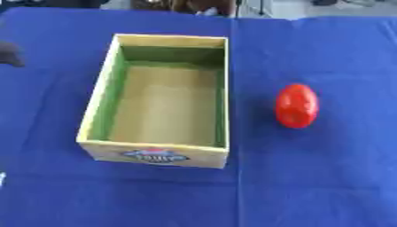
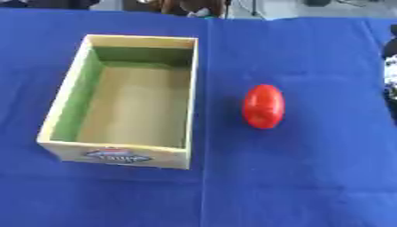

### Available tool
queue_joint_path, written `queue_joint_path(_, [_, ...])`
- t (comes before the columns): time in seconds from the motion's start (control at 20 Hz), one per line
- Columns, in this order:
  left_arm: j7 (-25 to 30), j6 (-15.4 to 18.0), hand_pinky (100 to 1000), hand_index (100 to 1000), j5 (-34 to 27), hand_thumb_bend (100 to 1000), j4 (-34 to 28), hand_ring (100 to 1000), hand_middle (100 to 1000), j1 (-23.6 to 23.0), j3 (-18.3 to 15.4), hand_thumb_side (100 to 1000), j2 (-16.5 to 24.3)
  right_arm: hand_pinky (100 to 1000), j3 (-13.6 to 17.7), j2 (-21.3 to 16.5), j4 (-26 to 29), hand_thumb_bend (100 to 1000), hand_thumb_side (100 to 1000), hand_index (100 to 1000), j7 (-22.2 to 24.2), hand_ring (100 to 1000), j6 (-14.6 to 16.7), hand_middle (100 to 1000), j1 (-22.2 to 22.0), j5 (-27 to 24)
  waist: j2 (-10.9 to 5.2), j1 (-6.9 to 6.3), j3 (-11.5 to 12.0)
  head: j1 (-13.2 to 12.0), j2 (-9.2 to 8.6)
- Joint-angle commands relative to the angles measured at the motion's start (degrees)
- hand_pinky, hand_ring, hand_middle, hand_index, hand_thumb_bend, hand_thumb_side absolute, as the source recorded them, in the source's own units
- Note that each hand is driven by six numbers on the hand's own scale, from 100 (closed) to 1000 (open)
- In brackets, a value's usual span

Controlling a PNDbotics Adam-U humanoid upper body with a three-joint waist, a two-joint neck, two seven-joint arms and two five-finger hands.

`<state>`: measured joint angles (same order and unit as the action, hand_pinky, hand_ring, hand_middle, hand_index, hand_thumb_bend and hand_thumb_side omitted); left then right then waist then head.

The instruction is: Pick up objects on the table and place them in the box.

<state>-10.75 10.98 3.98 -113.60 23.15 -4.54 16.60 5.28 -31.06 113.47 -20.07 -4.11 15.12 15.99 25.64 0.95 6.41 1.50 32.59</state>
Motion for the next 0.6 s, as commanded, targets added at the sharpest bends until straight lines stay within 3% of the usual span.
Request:
queue_joint_path(0.05, [0.0, 0.0, 495, 867, -0.2, 100, -1.0, 552, 641, 0.6, -0.5, 946, 0.7, 803, 0.5, -1.0, 1.1, 100, 954, 852, 0.0, 765, 0.2, 820, 0.2, 0.0, -1.14, -0.07, 0.0, -0.2, -0.71])
queue_joint_path(0.4, [0.0, 0.0, 495, 865, -0.2, 100, -1.0, 552, 640, 0.6, -0.5, 947, 0.7, 803, 0.5, -1.6, 1.1, 100, 957, 855, 0.1, 767, 0.2, 821, 0.2, 0.2, -1.14, -0.02, 0.0, -0.2, -0.7])
queue_joint_path(0.6, [0.0, 0.0, 495, 865, -0.2, 100, -1.0, 552, 640, 0.5, -0.4, 947, 0.9, 805, 0.1, -5.1, 1.1, 100, 971, 861, 0.9, 778, 0.0, 828, 1.0, 1.2, -1.36, 0.04, 0.0, 0.1, -0.39])
